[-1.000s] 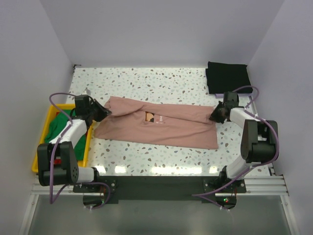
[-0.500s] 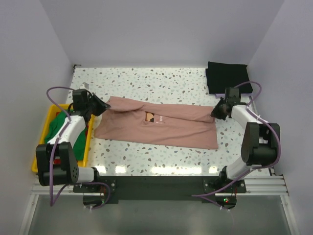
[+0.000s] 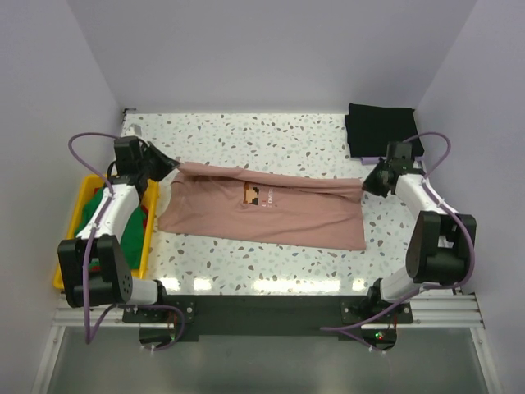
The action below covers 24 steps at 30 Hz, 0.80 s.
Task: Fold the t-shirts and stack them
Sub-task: Fold the tshirt
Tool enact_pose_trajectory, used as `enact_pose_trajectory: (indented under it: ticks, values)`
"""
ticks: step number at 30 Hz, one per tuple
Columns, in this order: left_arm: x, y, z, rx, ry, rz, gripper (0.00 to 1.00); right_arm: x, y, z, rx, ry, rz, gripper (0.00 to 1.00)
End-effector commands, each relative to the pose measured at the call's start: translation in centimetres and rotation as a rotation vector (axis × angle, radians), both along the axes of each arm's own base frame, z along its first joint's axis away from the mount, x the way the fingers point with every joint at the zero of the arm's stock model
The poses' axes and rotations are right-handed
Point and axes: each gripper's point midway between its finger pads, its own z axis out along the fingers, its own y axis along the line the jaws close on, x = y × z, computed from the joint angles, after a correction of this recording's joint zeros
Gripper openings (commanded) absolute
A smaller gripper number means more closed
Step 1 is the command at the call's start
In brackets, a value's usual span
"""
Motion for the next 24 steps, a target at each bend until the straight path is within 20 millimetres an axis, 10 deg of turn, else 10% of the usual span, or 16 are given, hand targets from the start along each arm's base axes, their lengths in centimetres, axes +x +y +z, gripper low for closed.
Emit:
enact_pose_trajectory:
  ticks: [1, 24]
  values:
    - [1.1, 1.1, 2.2, 0.007, -0.055, 0.031, 0.0, 0.5, -1.4, 2.9, -0.047, -0.064, -0.019, 0.0]
    - [-5.0, 0.8, -2.1, 0.023, 0.028, 0.04, 0.0, -5.0, 0.8, -1.6, 0.036, -0.004, 0.021, 0.0]
